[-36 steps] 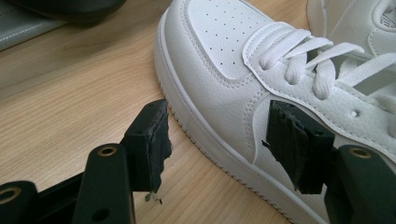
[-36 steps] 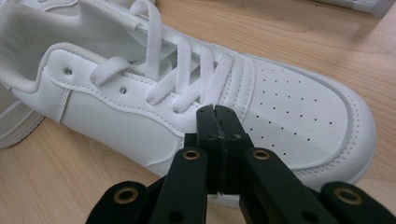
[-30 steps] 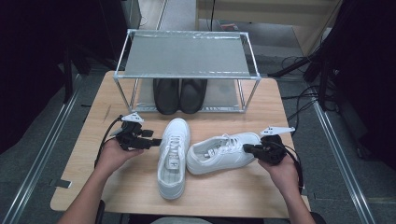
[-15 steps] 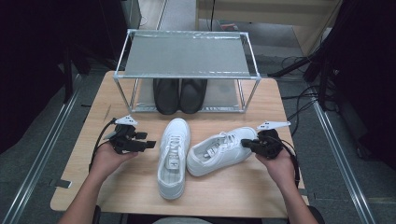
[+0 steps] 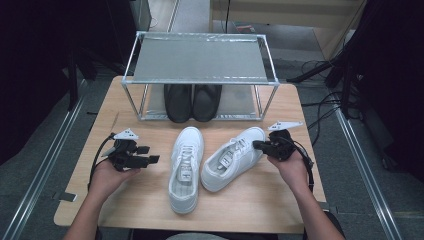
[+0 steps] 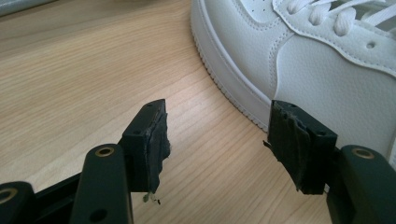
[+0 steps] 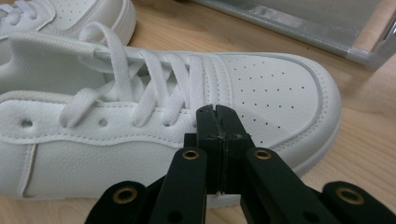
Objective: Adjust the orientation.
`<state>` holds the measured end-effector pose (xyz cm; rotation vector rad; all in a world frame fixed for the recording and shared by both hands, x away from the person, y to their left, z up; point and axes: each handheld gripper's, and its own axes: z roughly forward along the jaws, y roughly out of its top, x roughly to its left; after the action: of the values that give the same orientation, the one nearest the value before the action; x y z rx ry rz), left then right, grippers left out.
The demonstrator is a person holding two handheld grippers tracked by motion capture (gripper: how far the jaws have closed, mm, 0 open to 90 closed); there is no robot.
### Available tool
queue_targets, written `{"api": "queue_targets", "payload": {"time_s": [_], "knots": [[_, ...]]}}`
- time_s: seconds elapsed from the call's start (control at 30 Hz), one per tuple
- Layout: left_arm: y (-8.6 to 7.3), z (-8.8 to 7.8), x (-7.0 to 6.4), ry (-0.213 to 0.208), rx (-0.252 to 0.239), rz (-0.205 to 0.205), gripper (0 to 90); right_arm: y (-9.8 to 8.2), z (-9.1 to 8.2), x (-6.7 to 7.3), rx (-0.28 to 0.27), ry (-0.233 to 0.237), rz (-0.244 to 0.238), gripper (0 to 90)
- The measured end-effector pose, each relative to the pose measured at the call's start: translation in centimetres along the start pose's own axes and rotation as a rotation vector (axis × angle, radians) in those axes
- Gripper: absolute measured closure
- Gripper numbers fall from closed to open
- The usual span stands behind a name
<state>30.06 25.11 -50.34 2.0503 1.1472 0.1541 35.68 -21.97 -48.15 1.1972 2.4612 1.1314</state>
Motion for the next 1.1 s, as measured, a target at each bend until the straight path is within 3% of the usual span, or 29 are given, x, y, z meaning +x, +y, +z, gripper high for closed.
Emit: {"api": "queue_targets", "payload": {"time_s": [0.53,0.67,0.8,1.1], "knots": [[-0.4,-0.1,-0.1,-0.001,-0.014,-0.014,37.2,2.2,3.1,0.4,-0.047,-0.001,0.0,89.9],[-0.3,0.0,-0.1,-0.008,-0.014,-0.008,37.1,2.4,3.4,0.2,-0.056,0.02,0.035,89.7],[-0.2,0.0,-0.1,-0.008,-0.018,-0.004,37.1,2.4,2.8,0.1,-0.049,0.038,0.056,86.7],[0.0,0.3,-0.1,-0.01,-0.01,0.009,37.1,2.4,0.0,1.8,-0.094,0.096,0.013,84.3]]}}
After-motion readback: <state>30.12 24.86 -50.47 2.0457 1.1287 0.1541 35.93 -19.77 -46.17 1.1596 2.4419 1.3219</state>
